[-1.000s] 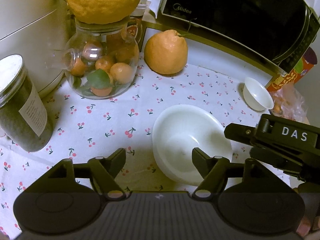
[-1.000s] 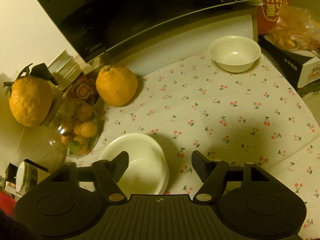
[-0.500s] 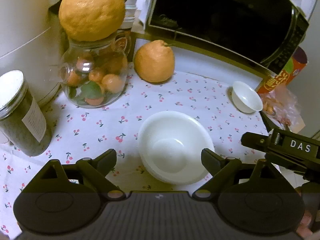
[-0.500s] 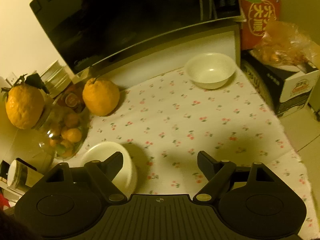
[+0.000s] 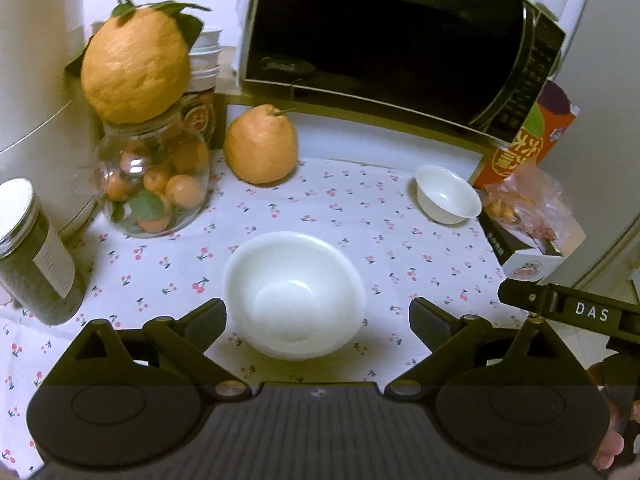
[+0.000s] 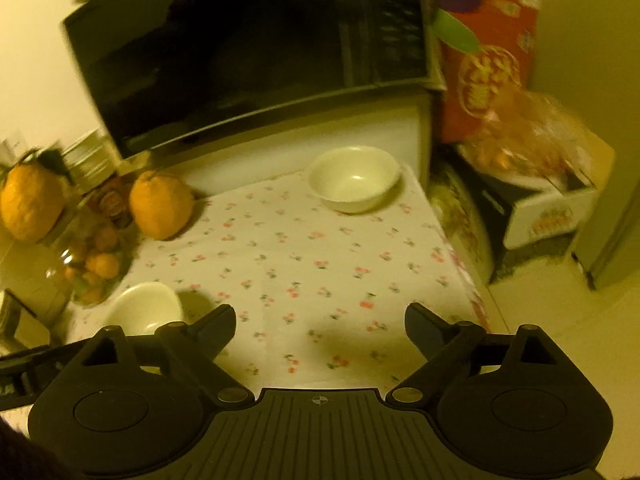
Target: Organize plates and bowls
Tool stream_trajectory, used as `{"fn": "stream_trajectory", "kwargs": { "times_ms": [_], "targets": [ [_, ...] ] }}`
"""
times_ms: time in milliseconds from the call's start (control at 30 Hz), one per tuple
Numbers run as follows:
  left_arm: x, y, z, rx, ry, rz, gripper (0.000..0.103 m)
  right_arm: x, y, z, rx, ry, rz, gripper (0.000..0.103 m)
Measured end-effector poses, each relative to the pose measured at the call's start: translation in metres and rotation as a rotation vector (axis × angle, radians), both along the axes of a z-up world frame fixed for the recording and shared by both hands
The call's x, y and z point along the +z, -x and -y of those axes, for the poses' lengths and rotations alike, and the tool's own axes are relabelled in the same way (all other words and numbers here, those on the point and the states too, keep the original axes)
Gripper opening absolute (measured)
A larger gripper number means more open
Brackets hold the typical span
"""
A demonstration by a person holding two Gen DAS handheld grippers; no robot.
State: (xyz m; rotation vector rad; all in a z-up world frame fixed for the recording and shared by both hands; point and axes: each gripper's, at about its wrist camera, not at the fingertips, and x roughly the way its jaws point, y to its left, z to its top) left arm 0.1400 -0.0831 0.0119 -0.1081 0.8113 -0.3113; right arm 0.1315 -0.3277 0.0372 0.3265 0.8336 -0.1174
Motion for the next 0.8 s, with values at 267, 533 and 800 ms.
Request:
{"fn": "stream_trajectory", "kwargs": {
  "times_ms": [267,533,800],
  "targets": [
    [0.003,-0.026,0.018,0.012,-0.012,0.011,0.099,0.002,-0.015,0.037,-0.091,-0.043,0.003,0.093],
    [0.003,-0.062,0.042,0.007,0.023,0.021,0.100,-0.004,-0.054,0.065,-0.140,-0.107,0.047,0.094],
    [-0.009,-0.098,0.068,-0.018,0.052,0.021,0.100,-0.032,-0.087,0.083,-0.127,-0.296,0.092,0.094]
  ]
}}
